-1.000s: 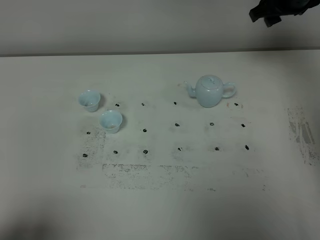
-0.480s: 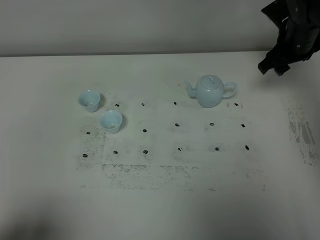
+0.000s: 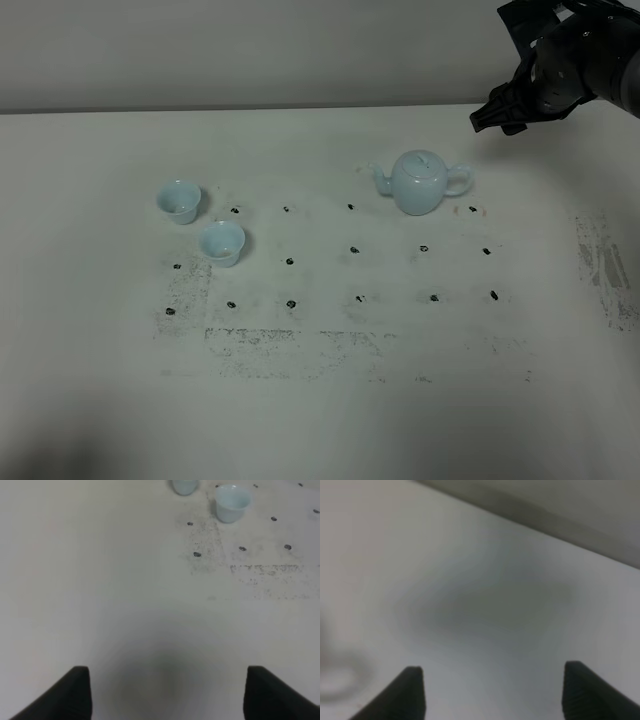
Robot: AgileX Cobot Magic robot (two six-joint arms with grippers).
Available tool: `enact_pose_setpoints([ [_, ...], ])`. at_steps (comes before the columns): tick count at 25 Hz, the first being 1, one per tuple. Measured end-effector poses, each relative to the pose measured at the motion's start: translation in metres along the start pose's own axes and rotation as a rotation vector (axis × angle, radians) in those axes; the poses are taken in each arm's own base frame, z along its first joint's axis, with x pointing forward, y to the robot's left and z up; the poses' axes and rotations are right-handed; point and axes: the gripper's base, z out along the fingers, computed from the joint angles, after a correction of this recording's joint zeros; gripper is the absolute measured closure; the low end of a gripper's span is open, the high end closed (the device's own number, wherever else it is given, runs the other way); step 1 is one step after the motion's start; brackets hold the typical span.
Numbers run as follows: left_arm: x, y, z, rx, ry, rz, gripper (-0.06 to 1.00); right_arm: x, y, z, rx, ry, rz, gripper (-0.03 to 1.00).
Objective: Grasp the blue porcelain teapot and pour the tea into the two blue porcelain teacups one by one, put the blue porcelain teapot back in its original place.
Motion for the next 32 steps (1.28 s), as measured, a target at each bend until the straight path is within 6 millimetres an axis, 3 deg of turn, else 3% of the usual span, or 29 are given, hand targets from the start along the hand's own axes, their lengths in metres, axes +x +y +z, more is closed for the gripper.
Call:
enact_pose_setpoints([
  [16,0.000,0.000,0.000,0.000,0.000,0.000,0.34,0.012,0.046,0.024,-0.105,0.055,0.080,0.41],
  [32,0.000,0.000,0.000,0.000,0.000,0.001,0.34,0.028,0.051,0.022,-0.079,0.238,0.063,0.41],
])
